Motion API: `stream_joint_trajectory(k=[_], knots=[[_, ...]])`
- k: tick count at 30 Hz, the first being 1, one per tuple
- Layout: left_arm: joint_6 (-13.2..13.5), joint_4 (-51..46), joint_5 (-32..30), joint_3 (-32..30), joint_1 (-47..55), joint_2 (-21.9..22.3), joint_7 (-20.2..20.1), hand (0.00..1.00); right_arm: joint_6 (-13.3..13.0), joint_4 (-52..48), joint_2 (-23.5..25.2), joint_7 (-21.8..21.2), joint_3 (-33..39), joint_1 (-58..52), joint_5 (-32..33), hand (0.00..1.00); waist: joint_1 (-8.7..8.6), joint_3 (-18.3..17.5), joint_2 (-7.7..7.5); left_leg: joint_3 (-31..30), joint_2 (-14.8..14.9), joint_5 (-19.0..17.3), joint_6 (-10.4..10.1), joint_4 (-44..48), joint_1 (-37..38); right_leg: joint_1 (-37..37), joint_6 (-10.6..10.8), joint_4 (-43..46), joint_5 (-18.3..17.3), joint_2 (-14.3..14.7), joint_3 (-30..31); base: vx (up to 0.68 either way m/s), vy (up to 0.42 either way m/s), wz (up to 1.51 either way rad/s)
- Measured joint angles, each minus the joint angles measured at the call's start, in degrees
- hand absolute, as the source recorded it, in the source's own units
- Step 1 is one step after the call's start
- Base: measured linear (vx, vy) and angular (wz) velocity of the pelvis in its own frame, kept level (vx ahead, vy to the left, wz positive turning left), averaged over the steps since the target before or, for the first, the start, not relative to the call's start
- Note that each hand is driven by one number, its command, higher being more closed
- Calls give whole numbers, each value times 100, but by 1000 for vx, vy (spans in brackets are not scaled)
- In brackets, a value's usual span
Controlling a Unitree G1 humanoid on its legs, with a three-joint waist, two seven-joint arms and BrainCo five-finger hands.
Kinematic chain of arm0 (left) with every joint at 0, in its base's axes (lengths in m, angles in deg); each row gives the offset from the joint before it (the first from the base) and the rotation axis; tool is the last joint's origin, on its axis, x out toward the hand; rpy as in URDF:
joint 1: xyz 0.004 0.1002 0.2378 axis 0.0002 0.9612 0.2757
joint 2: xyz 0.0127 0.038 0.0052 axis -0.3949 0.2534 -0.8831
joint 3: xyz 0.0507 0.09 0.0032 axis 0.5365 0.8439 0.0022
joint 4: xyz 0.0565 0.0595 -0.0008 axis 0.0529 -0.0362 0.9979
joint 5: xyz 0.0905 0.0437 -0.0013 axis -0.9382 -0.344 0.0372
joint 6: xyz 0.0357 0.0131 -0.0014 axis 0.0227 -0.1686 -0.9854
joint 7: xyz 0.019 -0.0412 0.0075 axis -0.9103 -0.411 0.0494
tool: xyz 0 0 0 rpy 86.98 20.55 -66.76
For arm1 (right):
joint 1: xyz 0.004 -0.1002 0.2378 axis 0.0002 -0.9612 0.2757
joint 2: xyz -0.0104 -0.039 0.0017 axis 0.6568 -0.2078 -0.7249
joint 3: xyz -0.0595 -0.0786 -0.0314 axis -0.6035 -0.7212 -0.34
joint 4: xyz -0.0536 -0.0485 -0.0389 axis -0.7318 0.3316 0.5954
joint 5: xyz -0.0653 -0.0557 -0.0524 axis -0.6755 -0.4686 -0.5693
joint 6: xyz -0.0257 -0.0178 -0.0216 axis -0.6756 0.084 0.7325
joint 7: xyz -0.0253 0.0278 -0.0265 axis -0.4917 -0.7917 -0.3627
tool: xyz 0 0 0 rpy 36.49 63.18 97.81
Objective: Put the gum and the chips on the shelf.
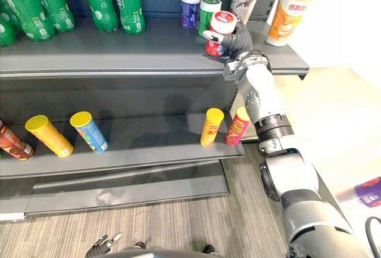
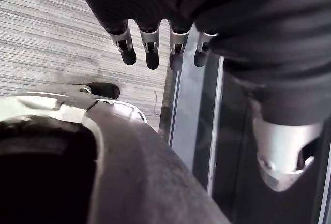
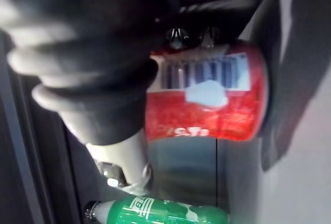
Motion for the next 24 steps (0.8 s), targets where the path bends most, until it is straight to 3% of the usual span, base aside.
stream_joint_trajectory(k=[11, 24], knots=[[-59, -5, -1, 0, -4, -6, 0, 0, 108, -29, -13, -231, -7, 10, -80, 0, -1, 5, -2, 51, 13, -5, -6, 0, 11, -11, -1, -2, 0, 2, 42, 0, 0, -1], [-62, -18, -13, 50, -11, -26, 2, 0, 98, -238, -14, -213, -55, -35, -127, 0, -16, 10, -9, 280, 38, -38, -25, 2, 65, -56, -3, -4, 3, 14, 204, 11, 9, -5]])
